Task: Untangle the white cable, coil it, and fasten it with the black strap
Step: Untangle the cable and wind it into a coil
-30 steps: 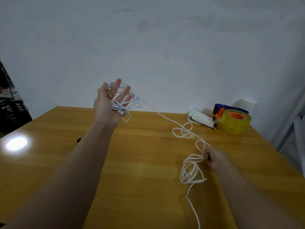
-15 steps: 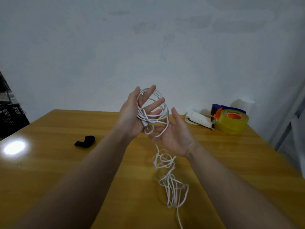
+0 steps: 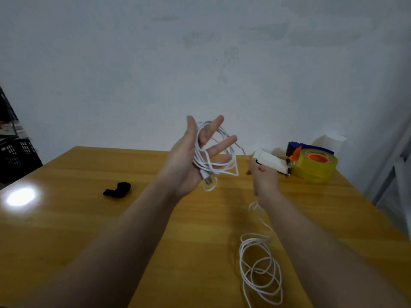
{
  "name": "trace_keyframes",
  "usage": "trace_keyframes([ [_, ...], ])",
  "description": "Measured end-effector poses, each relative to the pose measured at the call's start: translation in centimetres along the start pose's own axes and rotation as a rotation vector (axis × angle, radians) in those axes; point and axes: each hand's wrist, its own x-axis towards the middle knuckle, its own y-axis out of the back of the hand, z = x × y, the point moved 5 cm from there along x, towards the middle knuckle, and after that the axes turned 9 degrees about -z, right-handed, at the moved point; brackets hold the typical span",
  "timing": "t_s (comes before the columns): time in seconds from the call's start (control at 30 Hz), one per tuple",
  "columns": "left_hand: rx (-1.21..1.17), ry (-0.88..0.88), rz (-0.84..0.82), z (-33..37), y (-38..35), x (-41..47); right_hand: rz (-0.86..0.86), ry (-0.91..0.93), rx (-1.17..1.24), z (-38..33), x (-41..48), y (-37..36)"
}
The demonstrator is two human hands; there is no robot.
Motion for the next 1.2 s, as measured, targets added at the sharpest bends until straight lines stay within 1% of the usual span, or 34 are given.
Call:
trace_keyframes([
  [0.03,-0.034,-0.012,-0.008,-0.5,-0.2,0.4,-0.059,0.006,-0.197,0.1,0.0,-0.7],
  [0.1,-0.112,-0.051,0.033,-0.7,0.2,1.4,-0.283,0.1,-0.57,0.2,-0.8,-2.9],
  [0.13,-0.089,-0.081,0.069,-0.5,1.0,1.9,-0.408,0.161,-0.687,0.2,-1.6,-3.9],
  [0.17,-0.042,-0.105,0.117,-0.1,2.0,2.3,-0.525,0.228,-0.725,0.2,-2.6,-4.6],
  [0.2,0.005,-0.122,0.184,0.4,3.2,2.5,-0.614,0.284,-0.699,0.1,-3.3,-4.9],
  [0.23,0.052,-0.128,0.265,1.0,4.7,2.6,-0.664,0.295,-0.6,-0.1,-3.7,-4.5],
  [0.27,0.088,-0.133,0.341,1.6,6.0,2.4,-0.686,0.257,-0.462,-0.2,-3.8,-3.7],
  [0.33,0.162,-0.133,0.413,2.3,8.2,1.8,-0.735,0.142,-0.263,-0.1,-3.3,-1.5],
  [0.4,0.251,-0.14,0.431,3.1,9.0,1.2,-0.795,0.092,-0.264,0.2,-2.7,0.5],
  [0.47,0.322,-0.16,0.446,3.4,9.5,1.0,-0.764,0.113,-0.35,0.3,-2.4,1.9],
  [0.5,0.363,-0.17,0.455,3.4,9.7,1.1,-0.73,0.176,-0.449,-0.2,-2.5,2.2],
  [0.57,0.538,-0.16,0.444,2.7,9.7,1.4,-0.683,0.433,-0.76,-2.1,-3.2,1.6],
  [0.63,0.703,-0.093,0.357,0.9,8.8,1.9,-0.654,0.698,-1.006,-4.7,-4.7,-0.2],
  [0.7,0.755,0.007,0.263,-1.0,7.3,2.2,-0.614,0.86,-1.071,-7.5,-6.2,-1.8],
  [0.77,0.703,0.075,0.181,-2.1,5.7,2.4,-0.588,0.957,-1.076,-9.4,-7.0,-2.6],
  [0.83,0.665,0.111,0.124,-2.5,4.5,2.6,-0.57,0.974,-1.068,-10.4,-6.8,-2.7],
  [0.9,0.639,0.137,0.073,-2.6,3.4,2.5,-0.585,0.958,-1.009,-11.0,-6.4,-2.6],
  [1.0,0.521,0.192,0.033,-2.7,2.5,2.4,-0.593,0.922,-0.803,-11.3,-5.9,-2.2],
  [1.1,0.445,0.276,-0.046,-3.2,1.8,2.2,-0.447,0.82,-0.593,-11.2,-5.1,-1.5],
  [1.2,0.175,0.408,-0.126,-4.1,1.3,1.5,-0.288,0.752,-0.489,-10.9,-4.1,-0.2],
])
